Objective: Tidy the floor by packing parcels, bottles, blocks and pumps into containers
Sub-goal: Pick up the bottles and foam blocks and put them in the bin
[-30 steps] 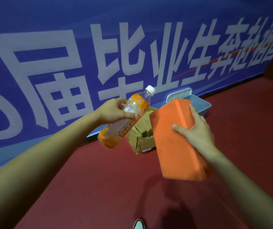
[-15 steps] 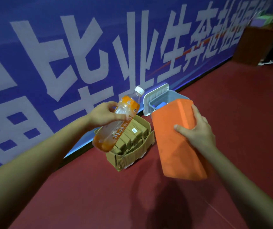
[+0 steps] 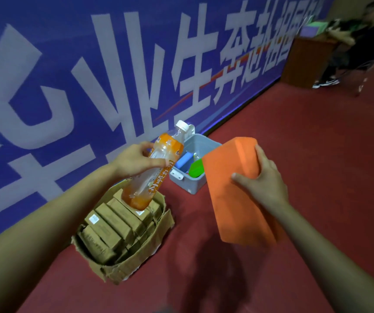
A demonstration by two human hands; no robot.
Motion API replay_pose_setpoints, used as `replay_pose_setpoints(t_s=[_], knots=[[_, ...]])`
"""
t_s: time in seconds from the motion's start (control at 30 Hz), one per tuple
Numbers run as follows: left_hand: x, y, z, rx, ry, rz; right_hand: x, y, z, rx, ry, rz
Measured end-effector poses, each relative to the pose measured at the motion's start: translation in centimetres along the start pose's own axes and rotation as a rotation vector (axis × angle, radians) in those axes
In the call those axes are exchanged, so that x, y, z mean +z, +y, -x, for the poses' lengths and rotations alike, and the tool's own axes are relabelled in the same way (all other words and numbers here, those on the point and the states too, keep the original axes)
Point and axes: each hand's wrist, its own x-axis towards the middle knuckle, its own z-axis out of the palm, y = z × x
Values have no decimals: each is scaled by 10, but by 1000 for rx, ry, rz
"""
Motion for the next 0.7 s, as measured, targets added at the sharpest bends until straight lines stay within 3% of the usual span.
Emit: replay_pose_setpoints(t_s=[0.7], knots=[[2, -9, -411, -182, -130, 210, 118, 28, -370, 172, 6, -115]])
